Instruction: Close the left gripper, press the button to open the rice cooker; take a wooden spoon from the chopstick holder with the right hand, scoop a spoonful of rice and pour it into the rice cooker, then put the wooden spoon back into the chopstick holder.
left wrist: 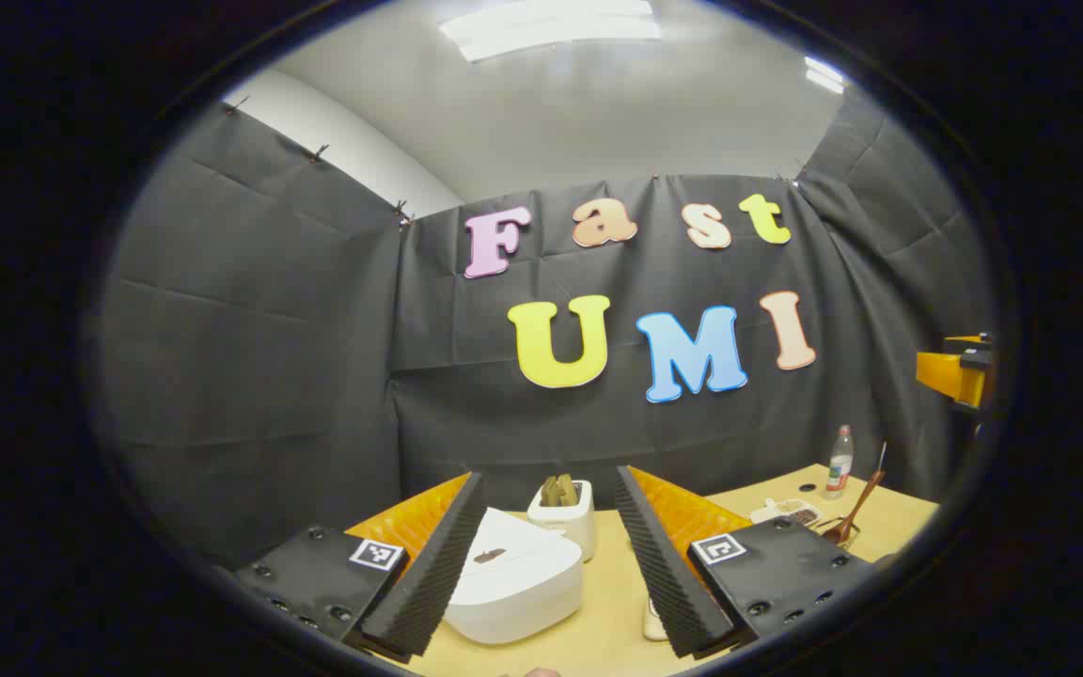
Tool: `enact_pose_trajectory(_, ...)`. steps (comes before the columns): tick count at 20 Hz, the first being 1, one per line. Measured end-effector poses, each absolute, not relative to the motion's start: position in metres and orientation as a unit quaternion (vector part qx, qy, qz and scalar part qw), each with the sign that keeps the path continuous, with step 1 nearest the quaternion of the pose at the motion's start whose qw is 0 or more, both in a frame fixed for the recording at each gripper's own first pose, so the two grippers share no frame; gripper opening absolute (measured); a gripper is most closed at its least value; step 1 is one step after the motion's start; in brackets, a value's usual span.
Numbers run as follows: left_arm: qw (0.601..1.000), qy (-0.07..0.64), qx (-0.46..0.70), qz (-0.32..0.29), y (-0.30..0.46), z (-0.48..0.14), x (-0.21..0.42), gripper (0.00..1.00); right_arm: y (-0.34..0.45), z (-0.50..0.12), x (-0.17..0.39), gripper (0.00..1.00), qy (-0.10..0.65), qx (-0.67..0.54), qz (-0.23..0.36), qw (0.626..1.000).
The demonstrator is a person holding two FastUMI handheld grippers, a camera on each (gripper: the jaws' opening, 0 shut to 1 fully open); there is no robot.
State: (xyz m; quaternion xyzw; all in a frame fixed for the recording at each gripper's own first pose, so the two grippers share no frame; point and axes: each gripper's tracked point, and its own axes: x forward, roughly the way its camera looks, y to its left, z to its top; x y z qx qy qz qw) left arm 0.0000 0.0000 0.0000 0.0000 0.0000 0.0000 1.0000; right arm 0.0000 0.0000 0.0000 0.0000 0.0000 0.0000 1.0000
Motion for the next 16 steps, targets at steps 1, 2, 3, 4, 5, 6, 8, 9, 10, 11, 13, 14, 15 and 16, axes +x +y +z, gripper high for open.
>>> enact_pose_trajectory(1, 1.000, 0.001, 0.003, 0.001, 0.000, -0.002, 0.000, 1.00, -0.001, 0.000, 0.001, 0.95, -0.001, 0.001, -0.001, 1.000)
enact_pose_trajectory(2, 1.000, 0.001, 0.005, 0.002, 0.000, -0.001, -0.002, 0.96, -0.002, -0.001, 0.002, 0.95, 0.000, 0.002, -0.001, 1.000)
enact_pose_trajectory(3, 1.000, -0.001, 0.006, 0.004, 0.000, 0.001, -0.003, 1.00, -0.001, -0.001, 0.004, 0.95, 0.002, 0.002, 0.003, 1.000)
enact_pose_trajectory(4, 1.000, -0.006, 0.006, 0.008, 0.002, 0.004, -0.006, 1.00, 0.001, -0.001, 0.003, 0.95, 0.003, 0.000, 0.006, 1.000)
enact_pose_trajectory(5, 1.000, -0.009, 0.005, 0.011, 0.005, 0.006, -0.008, 0.96, 0.000, 0.000, 0.004, 0.95, 0.002, -0.003, 0.006, 1.000)
enact_pose_trajectory(6, 1.000, -0.010, 0.007, 0.012, 0.006, 0.006, -0.009, 0.92, -0.001, 0.000, 0.004, 0.95, -0.001, -0.006, 0.006, 1.000)
enact_pose_trajectory(8, 1.000, -0.012, 0.010, 0.020, 0.011, 0.005, -0.009, 1.00, 0.004, 0.001, 0.004, 0.95, -0.002, -0.005, 0.011, 1.000)
enact_pose_trajectory(9, 1.000, -0.013, 0.008, 0.024, 0.013, 0.006, -0.010, 1.00, 0.007, 0.000, 0.005, 0.95, -0.001, -0.006, 0.014, 1.000)
enact_pose_trajectory(10, 1.000, -0.013, 0.004, 0.026, 0.013, 0.004, -0.011, 1.00, 0.008, 0.001, 0.004, 0.95, -0.002, -0.007, 0.017, 1.000)
enact_pose_trajectory(11, 1.000, -0.013, 0.003, 0.028, 0.013, 0.004, -0.012, 0.96, 0.008, 0.003, 0.004, 0.95, -0.004, -0.008, 0.018, 1.000)
enact_pose_trajectory(13, 0.999, -0.012, 0.003, 0.031, 0.016, 0.002, -0.012, 1.00, 0.011, 0.004, 0.003, 0.95, -0.007, -0.012, 0.021, 1.000)
enact_pose_trajectory(14, 0.999, -0.013, 0.003, 0.032, 0.016, 0.003, -0.012, 1.00, 0.011, 0.003, 0.003, 0.95, -0.007, -0.014, 0.022, 1.000)
enact_pose_trajectory(15, 0.999, -0.014, 0.003, 0.033, 0.017, 0.002, -0.012, 1.00, 0.011, 0.003, 0.003, 0.95, -0.007, -0.015, 0.023, 1.000)
enact_pose_trajectory(16, 0.999, -0.014, 0.003, 0.034, 0.017, 0.003, -0.011, 1.00, 0.011, 0.002, 0.003, 0.95, -0.007, -0.016, 0.023, 1.000)
